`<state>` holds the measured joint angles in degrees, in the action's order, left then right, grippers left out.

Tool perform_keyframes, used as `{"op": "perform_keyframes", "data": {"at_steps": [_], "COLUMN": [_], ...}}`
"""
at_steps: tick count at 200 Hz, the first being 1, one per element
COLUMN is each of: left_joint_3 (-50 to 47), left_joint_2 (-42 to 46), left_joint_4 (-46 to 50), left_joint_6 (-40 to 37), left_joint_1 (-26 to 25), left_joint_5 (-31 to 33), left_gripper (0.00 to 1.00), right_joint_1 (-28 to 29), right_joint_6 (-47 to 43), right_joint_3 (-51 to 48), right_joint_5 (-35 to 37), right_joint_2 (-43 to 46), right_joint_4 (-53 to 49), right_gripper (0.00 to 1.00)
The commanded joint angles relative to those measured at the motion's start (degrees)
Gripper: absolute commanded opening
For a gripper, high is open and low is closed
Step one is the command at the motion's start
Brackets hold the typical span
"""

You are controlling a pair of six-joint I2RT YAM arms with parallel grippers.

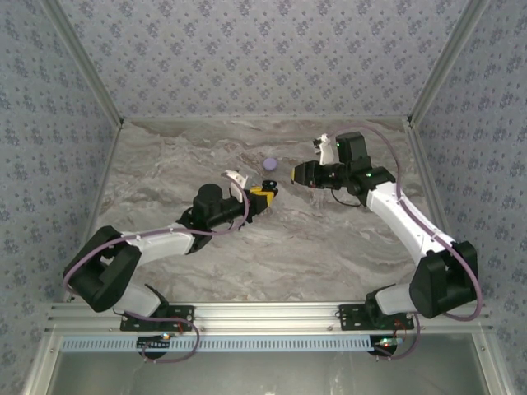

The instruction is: Insert wireless bluetooth earbuds into charging case

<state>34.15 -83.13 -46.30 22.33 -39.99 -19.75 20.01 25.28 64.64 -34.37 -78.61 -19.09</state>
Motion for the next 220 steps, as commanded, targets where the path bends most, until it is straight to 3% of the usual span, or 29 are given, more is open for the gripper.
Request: {"op": "perform_keyframes", "data": {"at_steps": [1,220], "left_joint_3": [0.43,2.20], "left_joint_2": [-0.52,0.26], "left_joint_4": [-6.45,-9.35], "left_joint_6": [2.71,5.50], "left_joint_1": [-0.07,-1.80], "left_joint_5": [-0.55,0.80], "left_gripper": [0.16,0.16], "right_joint_1": [0.78,7.74], "right_joint_6": [0.13,-2.42], "right_joint_3": [2.74,6.29], "right_joint_5": [-1.27,0.67], "right_joint_2": [1.35,2.09], "right_joint_4": [1.04,4.00], "right_gripper": [0.24,0.25]}}
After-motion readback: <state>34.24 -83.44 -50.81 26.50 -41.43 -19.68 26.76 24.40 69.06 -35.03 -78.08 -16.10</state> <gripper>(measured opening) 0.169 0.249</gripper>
